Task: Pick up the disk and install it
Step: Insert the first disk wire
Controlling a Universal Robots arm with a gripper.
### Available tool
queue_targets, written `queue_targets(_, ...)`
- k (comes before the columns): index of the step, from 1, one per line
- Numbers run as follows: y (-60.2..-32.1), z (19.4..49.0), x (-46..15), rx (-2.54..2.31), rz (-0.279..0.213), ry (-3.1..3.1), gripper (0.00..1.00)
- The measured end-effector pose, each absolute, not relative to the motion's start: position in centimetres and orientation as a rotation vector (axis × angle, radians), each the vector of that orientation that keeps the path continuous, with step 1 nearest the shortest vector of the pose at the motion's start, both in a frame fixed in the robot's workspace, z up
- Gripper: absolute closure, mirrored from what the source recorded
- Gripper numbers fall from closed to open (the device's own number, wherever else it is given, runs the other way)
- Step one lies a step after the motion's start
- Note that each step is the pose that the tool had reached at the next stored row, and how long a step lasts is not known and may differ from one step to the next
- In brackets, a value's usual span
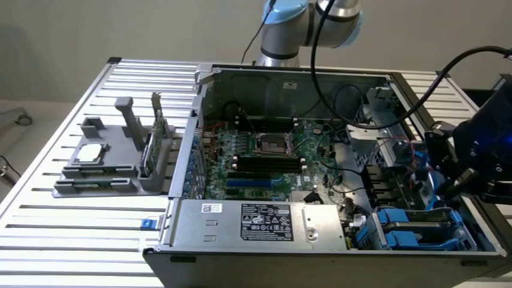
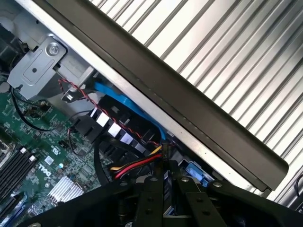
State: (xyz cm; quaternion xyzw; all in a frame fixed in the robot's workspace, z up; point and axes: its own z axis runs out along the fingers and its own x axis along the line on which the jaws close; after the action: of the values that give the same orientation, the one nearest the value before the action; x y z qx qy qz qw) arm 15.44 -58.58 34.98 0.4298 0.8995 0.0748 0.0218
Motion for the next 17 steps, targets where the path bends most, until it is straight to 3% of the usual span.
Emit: queue_targets(17, -58.8, 35.4, 14.0, 1.399, 0.255, 2.759, 0.84)
